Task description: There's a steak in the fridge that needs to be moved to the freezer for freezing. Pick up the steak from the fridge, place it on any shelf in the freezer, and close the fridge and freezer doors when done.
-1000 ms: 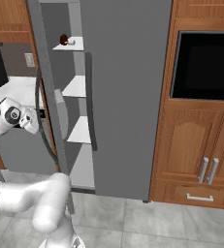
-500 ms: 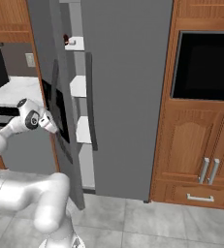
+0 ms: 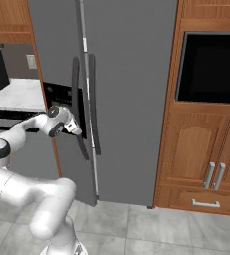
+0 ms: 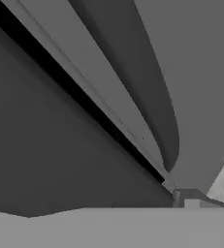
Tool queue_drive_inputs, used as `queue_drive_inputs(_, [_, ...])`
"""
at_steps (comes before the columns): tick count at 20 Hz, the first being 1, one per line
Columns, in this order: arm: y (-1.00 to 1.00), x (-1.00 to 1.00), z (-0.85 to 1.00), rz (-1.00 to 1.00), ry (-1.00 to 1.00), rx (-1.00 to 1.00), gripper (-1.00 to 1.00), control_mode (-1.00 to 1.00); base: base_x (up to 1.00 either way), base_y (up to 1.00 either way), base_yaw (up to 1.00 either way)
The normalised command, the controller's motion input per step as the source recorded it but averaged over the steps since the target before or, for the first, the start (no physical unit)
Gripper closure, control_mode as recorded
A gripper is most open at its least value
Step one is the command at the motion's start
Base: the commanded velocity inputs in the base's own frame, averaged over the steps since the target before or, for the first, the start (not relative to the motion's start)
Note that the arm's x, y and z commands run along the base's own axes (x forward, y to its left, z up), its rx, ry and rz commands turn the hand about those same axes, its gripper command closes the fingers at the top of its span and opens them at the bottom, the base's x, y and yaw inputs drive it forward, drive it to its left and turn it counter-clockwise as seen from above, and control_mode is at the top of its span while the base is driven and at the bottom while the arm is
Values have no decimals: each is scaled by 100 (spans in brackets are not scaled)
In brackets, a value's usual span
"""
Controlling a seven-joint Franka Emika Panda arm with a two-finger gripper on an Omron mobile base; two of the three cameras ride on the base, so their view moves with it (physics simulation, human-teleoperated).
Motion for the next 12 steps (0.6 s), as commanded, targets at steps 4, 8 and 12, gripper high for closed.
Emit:
queue_drive_inputs(4, [-71,70,1,17,-32,18,-100,-100,0,0,0])
queue_drive_inputs(8, [-25,78,0,4,-8,12,-100,-100,0,0,0])
queue_drive_inputs(12, [-1,73,5,0,0,3,-100,-100,0,0,0])
